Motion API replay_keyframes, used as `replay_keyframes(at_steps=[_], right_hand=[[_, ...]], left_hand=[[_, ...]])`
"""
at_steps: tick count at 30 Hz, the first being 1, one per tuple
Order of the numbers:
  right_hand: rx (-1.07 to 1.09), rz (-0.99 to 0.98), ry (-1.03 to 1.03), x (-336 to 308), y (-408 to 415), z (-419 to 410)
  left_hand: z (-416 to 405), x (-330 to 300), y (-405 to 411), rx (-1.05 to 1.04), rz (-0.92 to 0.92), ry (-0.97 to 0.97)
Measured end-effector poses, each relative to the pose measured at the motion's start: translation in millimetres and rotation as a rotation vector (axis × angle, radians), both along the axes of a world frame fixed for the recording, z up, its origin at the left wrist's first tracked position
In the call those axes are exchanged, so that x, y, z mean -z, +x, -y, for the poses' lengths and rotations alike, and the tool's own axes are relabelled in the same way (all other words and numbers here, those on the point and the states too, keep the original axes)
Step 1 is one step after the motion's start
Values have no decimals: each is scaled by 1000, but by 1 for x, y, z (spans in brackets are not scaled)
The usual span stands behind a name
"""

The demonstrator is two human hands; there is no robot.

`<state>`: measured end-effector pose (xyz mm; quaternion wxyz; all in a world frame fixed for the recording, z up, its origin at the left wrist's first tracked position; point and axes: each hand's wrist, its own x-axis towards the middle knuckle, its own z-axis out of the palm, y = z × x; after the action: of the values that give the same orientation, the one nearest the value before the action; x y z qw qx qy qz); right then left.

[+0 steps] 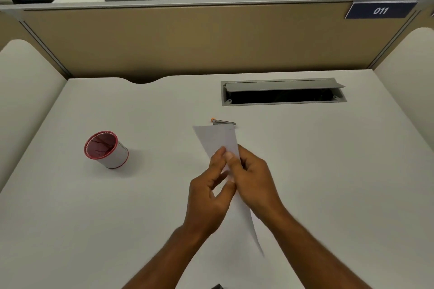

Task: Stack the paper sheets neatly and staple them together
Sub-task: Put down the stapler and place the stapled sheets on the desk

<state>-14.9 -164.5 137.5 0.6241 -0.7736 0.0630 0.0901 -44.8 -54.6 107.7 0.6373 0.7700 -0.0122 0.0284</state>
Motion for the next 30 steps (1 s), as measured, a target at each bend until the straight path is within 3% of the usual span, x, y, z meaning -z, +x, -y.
replay_keyframes(at_steps=[4,9,13,19,23,26,30], right_hand=[[80,13,22,-20,-1,27],[15,-59,381,-35,1,54],[-8,-91,483,-33,7,60],[42,-90,422,-23,16,61],[134,-12,327,-26,17,54],[215,81,218,-30,12,39],[166,179,227,-37,-5,15]], left_hand=[[-16,-6,-2,-139,115,24],[-49,-11,25,-351,-75,-176],[-64,-11,37,-376,-107,-314],[-60,-10,43,-449,-98,-249],[-46,-7,39,-509,-4,33],[-17,-17,16,-292,142,123],[16,-27,-10,43,112,41]])
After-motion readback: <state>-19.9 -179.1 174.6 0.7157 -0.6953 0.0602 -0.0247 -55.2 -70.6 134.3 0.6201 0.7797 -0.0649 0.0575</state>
